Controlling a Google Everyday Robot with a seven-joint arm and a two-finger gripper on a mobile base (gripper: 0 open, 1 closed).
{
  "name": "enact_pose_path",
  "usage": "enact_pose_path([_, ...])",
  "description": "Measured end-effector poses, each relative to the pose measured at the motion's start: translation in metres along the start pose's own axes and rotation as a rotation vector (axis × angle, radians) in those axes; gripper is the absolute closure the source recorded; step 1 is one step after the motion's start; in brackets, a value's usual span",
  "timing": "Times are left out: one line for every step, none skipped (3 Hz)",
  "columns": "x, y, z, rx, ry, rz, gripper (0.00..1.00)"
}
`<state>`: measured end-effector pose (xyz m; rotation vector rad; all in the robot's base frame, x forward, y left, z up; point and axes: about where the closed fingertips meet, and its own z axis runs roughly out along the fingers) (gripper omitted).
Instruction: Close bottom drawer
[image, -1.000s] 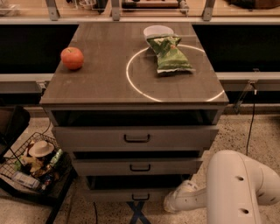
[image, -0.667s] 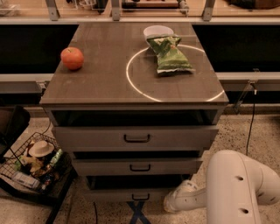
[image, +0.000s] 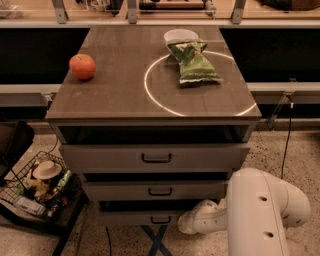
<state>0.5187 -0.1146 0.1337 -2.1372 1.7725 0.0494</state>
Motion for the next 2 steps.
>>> enact_pose_path([-0.0112, -0.0219, 0.0033, 0.030, -0.018, -0.039, 1.00])
enact_pose_path([-0.0112, -0.0218, 0.0033, 0.030, -0.019, -0.039, 1.00])
